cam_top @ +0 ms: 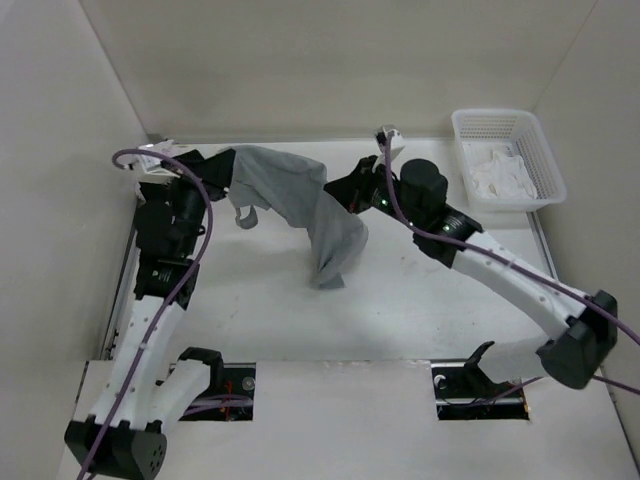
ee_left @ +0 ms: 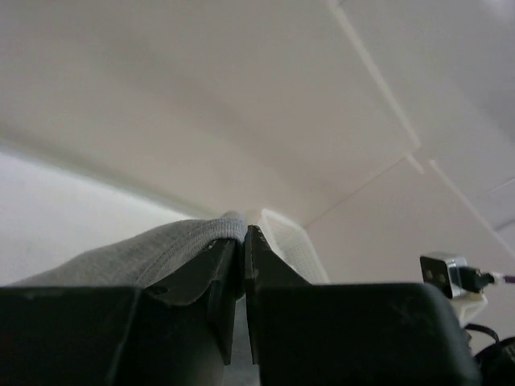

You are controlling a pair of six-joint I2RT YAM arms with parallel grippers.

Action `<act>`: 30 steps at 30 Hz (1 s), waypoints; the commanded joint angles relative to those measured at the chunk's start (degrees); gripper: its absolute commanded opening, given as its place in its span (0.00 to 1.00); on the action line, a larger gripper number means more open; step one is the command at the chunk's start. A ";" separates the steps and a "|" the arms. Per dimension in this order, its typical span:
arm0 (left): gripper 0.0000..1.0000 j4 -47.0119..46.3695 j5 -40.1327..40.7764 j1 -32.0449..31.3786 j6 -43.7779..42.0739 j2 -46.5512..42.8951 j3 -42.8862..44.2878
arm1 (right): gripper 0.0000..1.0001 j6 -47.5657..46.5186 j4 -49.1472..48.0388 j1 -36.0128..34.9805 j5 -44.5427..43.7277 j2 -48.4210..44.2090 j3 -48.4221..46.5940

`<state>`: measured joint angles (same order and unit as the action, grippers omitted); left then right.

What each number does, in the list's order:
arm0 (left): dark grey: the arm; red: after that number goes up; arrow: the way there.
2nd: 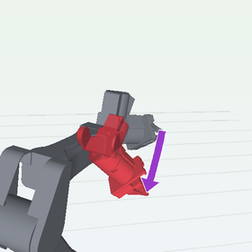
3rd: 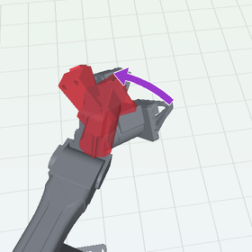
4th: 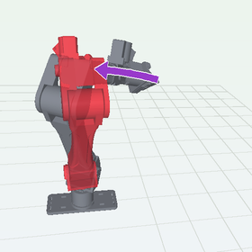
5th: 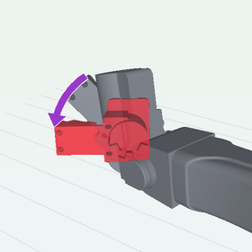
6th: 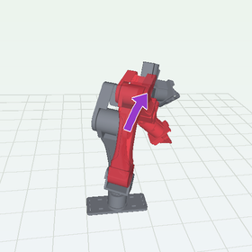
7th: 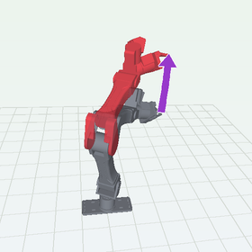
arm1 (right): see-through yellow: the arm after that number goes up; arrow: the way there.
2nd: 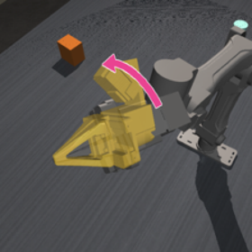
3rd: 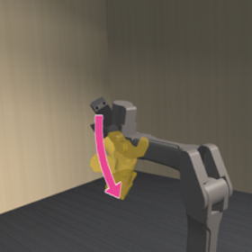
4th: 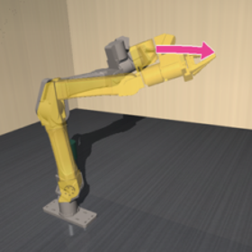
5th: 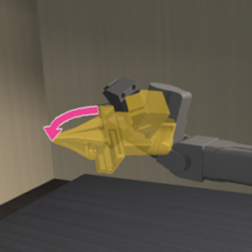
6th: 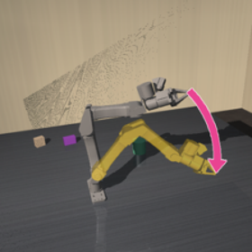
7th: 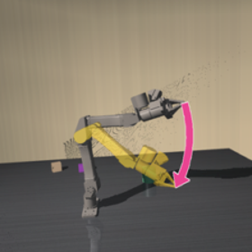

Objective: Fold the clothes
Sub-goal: Flatten the tank top out

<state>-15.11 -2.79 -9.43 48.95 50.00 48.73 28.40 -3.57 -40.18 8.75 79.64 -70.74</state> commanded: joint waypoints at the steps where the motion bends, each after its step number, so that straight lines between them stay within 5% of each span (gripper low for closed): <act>1: 0.04 0.77 1.55 0.25 -3.06 -6.13 7.42 | 0.03 -4.58 3.03 -4.76 -8.73 -6.75 1.39; 8: 0.04 7.46 3.23 0.25 -7.37 -9.30 16.91 | 0.04 -7.31 8.58 -14.51 -20.70 -16.00 0.61; 14: 0.04 9.14 2.53 -0.72 -10.80 -2.73 20.09 | 0.04 -4.86 8.59 -17.78 -22.11 -13.46 2.71; 22: 0.04 5.01 -0.38 -2.03 -13.17 25.45 22.01 | 0.02 -0.20 2.53 -14.98 -19.65 -2.13 4.12; 27: 0.05 5.70 1.81 -2.12 -14.94 48.22 37.63 | 0.01 3.50 2.08 -7.16 -21.59 6.92 -1.22; 30: 0.14 9.65 3.13 -1.95 -15.11 56.33 46.08 | 0.01 4.29 2.60 -2.94 -21.59 11.67 -6.85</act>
<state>-4.93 -1.34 -11.53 35.62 106.65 86.21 30.30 2.79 -46.48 -11.29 89.62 -70.46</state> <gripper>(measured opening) 0.115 0.017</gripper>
